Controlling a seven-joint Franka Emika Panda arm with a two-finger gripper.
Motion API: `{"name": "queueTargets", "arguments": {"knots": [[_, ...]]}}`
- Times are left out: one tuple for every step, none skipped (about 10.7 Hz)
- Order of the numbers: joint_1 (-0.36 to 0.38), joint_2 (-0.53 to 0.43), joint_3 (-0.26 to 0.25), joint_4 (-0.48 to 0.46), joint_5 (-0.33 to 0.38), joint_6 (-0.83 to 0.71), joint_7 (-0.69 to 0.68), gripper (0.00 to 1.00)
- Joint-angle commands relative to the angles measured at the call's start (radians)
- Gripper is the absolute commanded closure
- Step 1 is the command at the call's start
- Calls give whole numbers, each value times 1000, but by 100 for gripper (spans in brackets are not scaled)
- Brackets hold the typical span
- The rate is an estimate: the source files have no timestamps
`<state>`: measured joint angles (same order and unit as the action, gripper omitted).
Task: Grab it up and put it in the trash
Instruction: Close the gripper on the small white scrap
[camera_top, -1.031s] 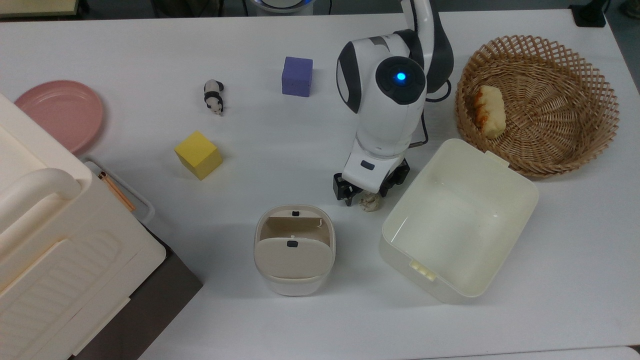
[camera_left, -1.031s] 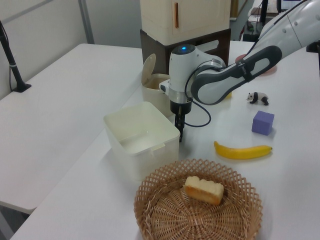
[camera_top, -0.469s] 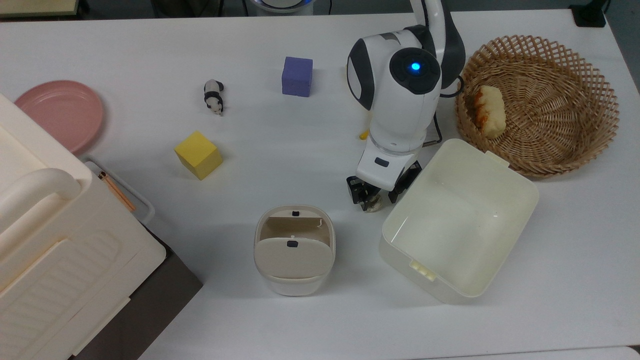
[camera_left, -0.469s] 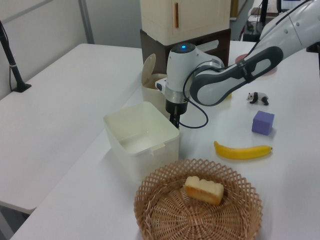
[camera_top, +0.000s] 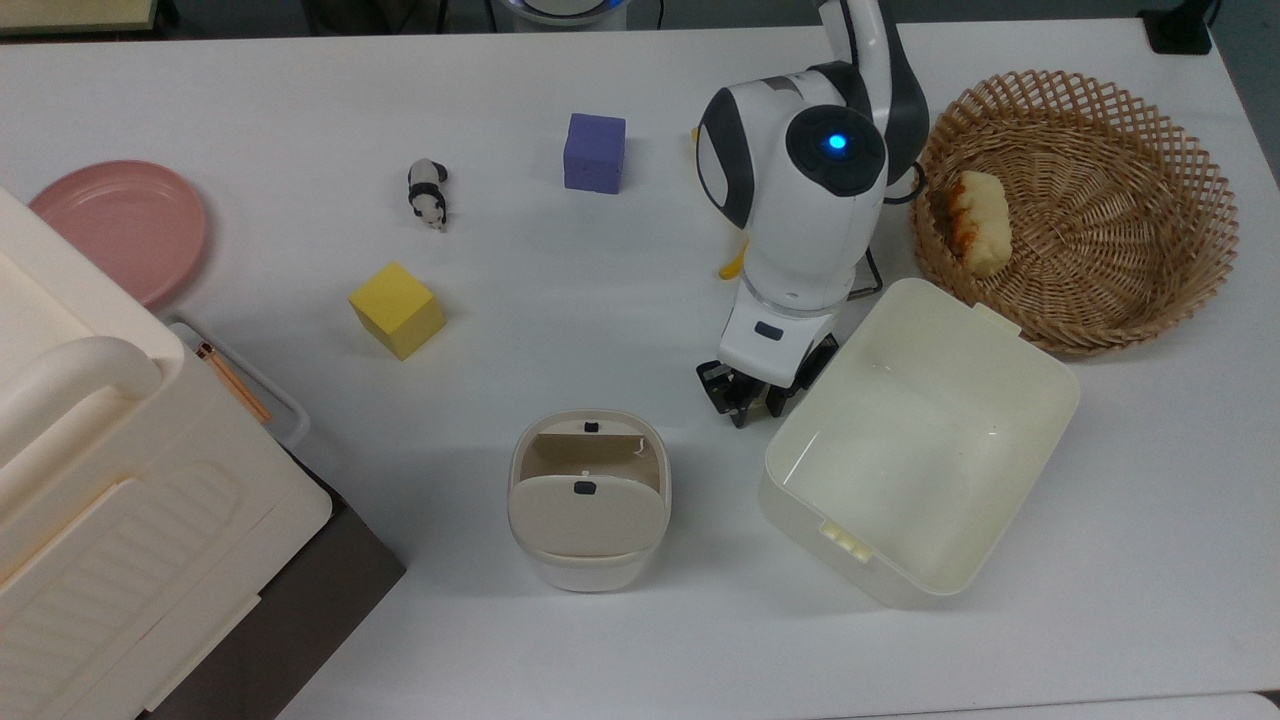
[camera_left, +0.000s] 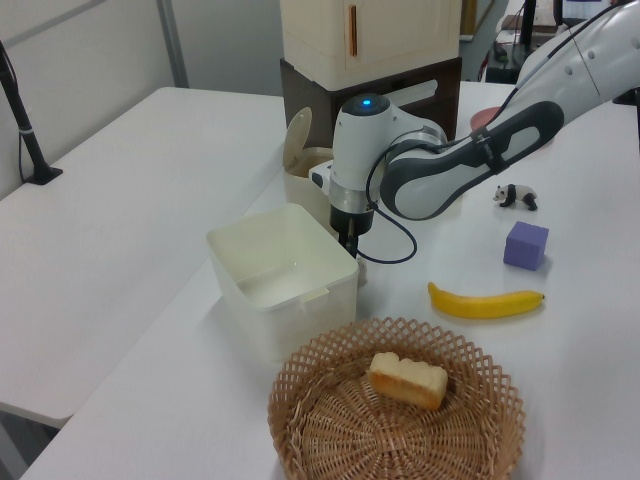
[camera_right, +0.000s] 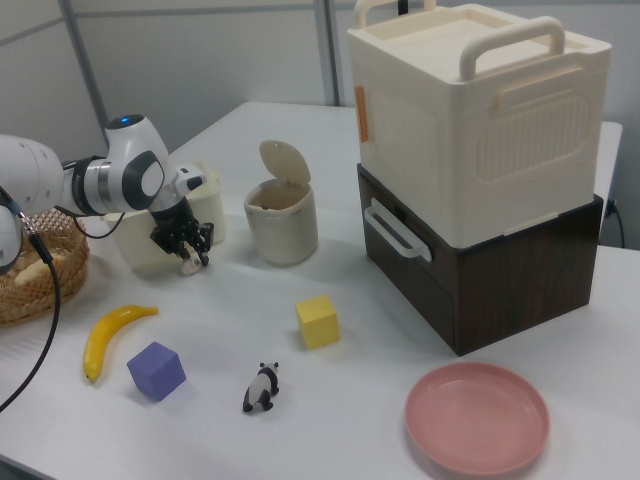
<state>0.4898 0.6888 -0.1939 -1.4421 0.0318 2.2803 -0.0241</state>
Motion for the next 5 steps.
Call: {"name": "queueTargets", "arguments": {"knots": [[23,-2,-13,14,-16,2,10,63],[23,-15,-19,12,-16,-1,6,63],[21,-20,-21,12,-16,-13,6,63],[21,-20,-21,14,-16,-15,6,51],[23,-22,-21,11,-18,-21,3,33]]}}
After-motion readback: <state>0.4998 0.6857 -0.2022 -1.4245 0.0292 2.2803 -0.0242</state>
